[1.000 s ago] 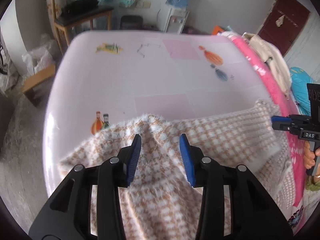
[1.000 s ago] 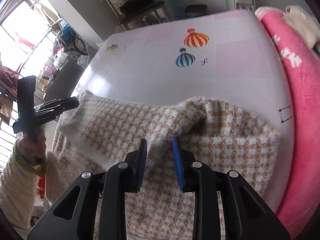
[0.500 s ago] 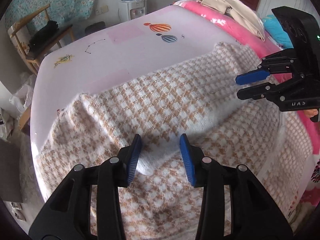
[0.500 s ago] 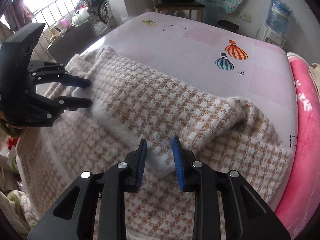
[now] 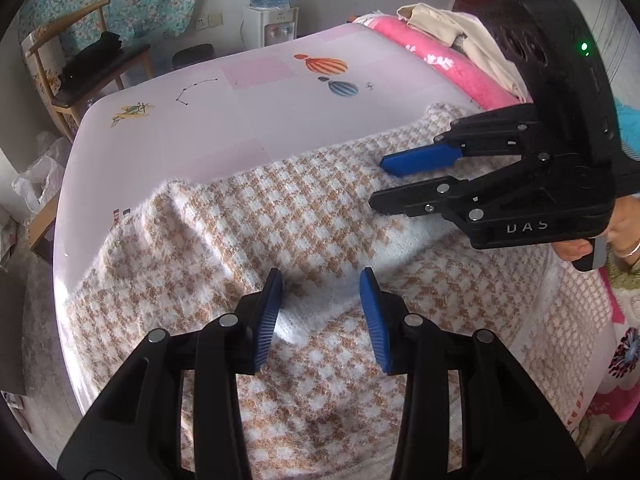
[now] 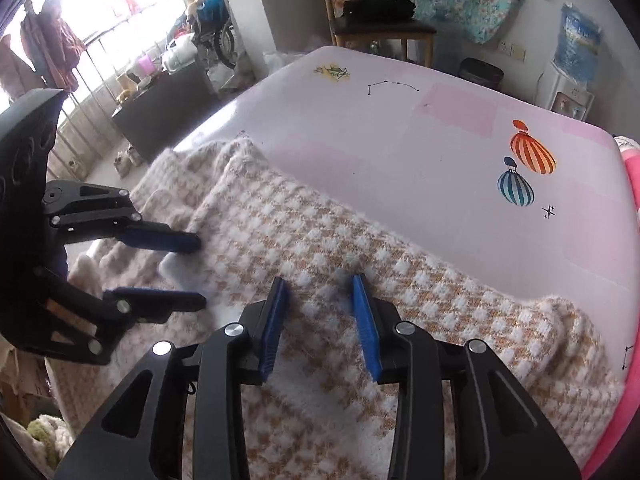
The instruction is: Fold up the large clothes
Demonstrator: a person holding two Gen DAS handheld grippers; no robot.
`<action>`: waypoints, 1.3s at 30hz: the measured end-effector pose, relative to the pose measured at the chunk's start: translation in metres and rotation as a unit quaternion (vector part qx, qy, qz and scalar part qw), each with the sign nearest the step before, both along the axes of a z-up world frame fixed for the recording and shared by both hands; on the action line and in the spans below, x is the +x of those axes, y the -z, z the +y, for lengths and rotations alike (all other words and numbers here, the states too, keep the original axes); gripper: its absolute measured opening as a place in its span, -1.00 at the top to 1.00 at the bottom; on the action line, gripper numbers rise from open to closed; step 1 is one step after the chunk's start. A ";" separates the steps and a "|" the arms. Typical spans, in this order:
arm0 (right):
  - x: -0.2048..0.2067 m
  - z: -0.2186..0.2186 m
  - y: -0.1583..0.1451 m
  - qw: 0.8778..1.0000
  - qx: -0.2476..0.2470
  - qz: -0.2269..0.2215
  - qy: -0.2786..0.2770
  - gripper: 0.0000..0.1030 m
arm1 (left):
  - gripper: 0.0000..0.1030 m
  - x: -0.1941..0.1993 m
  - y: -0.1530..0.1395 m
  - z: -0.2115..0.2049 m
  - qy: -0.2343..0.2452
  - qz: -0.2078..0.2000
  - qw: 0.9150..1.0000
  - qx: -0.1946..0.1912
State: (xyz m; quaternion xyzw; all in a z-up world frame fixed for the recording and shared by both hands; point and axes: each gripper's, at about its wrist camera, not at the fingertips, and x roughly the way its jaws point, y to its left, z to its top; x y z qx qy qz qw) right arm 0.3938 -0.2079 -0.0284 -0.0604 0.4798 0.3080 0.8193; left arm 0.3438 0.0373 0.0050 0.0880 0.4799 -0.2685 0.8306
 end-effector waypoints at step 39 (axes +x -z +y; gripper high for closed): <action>-0.037 -0.072 0.008 0.994 -0.062 -0.005 0.087 -0.23 | -0.16 0.013 0.009 -0.009 -0.037 0.012 0.998 0.051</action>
